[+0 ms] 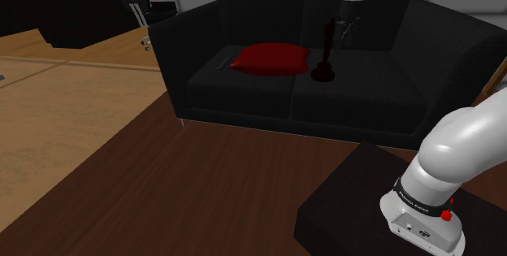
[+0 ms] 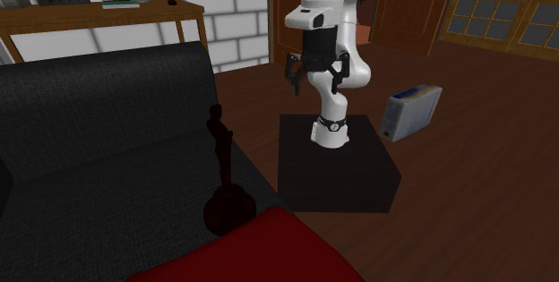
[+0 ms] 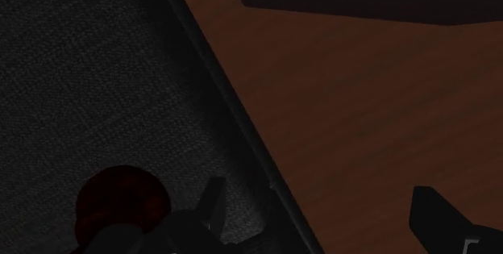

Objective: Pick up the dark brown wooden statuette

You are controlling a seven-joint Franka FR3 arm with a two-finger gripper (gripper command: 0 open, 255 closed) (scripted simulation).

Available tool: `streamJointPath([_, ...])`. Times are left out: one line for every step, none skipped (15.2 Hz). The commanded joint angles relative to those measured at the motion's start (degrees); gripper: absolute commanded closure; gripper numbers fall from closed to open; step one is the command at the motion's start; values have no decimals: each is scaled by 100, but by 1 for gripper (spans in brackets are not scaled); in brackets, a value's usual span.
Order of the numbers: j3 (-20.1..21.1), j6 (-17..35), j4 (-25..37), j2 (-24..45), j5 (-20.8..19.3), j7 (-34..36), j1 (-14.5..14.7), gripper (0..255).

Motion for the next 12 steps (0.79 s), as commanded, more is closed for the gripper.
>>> streamJointPath([-121, 116, 354, 338, -24, -162, -22, 0])
streamJointPath([-182, 167, 520, 493, -27, -244, -37, 0])
streamJointPath([-243, 213, 691, 650, -24, -328, -51, 0])
streamJointPath([-303, 256, 869, 809, -15, -412, -66, 0])
streamJointPath([-362, 294, 1053, 970, 1, -497, -82, 0])
streamJointPath([-421, 328, 1244, 1134, 22, -583, -99, 0])
streamJointPath([-479, 357, 1442, 1301, 51, -671, -118, 0])
streamJointPath([-537, 380, 1648, 1471, 85, -759, -139, 0])
streamJointPath([-594, 398, 1861, 1644, 127, -848, -162, 0])
streamJointPath([-649, 410, 2083, 1821, 175, -938, -189, 0])
streamJointPath([-702, 416, 2313, 2002, 231, -1029, -220, 0])
streamJointPath([-755, 415, 2554, 2187, 293, -1121, -254, 0])
